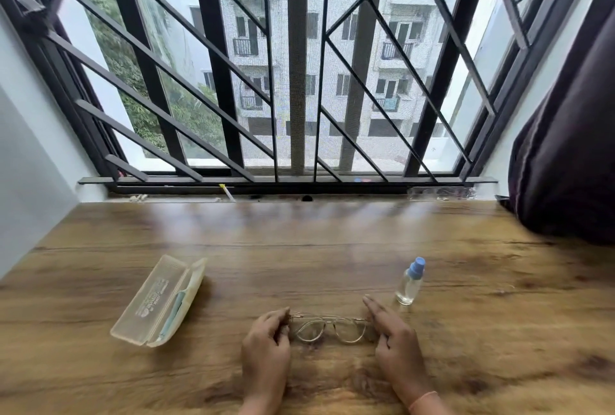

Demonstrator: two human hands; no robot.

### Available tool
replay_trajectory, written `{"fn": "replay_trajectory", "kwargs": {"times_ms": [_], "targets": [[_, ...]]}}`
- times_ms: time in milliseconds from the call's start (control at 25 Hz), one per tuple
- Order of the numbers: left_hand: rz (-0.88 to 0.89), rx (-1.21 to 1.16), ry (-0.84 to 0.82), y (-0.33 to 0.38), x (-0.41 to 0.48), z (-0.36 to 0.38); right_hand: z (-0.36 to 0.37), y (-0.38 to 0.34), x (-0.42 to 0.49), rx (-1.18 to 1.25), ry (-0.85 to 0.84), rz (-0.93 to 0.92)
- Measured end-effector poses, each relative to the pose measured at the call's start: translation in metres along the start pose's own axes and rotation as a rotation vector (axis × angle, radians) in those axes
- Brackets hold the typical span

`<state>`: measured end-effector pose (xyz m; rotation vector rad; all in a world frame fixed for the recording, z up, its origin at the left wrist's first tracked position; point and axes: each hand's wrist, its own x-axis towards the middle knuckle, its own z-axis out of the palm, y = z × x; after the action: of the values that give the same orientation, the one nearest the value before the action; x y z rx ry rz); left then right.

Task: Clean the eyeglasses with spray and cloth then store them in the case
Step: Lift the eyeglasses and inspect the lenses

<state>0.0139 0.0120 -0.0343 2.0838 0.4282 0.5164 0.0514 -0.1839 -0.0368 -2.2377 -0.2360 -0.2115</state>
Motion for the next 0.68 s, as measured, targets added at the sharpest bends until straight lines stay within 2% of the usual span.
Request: {"fn": "replay_trajectory", "kwargs": {"times_ms": [160, 280, 440, 560, 680], "targets": [[-0.023, 0.005, 0.023, 0.0, 0.001, 0.002, 0.006, -0.001, 0.001, -0.032, 0.106, -0.054], [-0.107, -0.113, 0.069, 0.001, 0.001, 0.001, 0.004, -0.002, 0.002, 0.025, 0.119, -0.023], [-0.345, -0.581, 0.014, 0.006, 0.013, 0.0, 0.002, -0.012, 0.009, 0.123, 0.172, 0.044], [-0.514, -0.989, -0.101, 0.013, 0.023, 0.0, 0.002, -0.024, 0.02, 0.248, 0.213, 0.091], [-0.596, -1.197, -0.232, 0.027, 0.023, 0.002, 0.001, -0.035, 0.03, 0.45, 0.226, 0.184]]}}
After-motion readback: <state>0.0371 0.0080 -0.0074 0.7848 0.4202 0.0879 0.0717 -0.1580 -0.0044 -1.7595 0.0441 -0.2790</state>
